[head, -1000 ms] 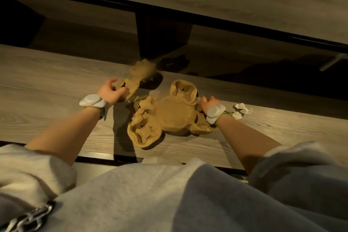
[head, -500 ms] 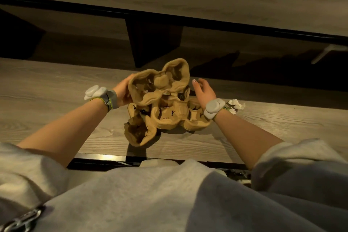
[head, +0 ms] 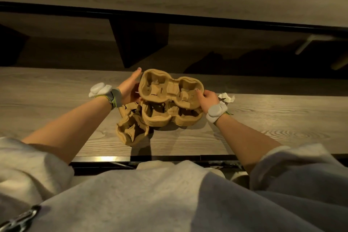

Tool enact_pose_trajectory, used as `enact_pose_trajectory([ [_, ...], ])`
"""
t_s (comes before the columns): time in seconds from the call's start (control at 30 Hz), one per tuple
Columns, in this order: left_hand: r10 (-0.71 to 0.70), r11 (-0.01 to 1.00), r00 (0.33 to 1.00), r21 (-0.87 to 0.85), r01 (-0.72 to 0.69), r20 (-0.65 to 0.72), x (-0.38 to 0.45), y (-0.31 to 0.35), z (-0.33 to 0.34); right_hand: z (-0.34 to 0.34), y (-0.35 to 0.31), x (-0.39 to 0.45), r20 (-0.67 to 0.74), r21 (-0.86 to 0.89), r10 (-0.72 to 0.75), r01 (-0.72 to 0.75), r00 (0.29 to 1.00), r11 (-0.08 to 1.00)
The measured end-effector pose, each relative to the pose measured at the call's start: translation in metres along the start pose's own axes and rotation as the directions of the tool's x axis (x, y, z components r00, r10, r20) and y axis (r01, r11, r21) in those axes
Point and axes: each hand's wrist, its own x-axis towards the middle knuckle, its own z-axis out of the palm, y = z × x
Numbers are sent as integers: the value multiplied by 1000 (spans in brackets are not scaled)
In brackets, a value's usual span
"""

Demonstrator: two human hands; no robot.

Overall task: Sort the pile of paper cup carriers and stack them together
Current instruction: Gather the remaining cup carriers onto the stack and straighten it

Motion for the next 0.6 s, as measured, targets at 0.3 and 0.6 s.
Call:
enact_pose_trajectory([
  [0.3, 122, 849, 979, 528, -19, -161, -4, 0, 11, -3, 18, -3, 93, -137, 39, -26, 995, 990],
  [0.6, -67, 645, 989, 751, 142, -129, -1, -8, 15, -11, 29, -2, 145, -337, 1, 48, 989, 940],
])
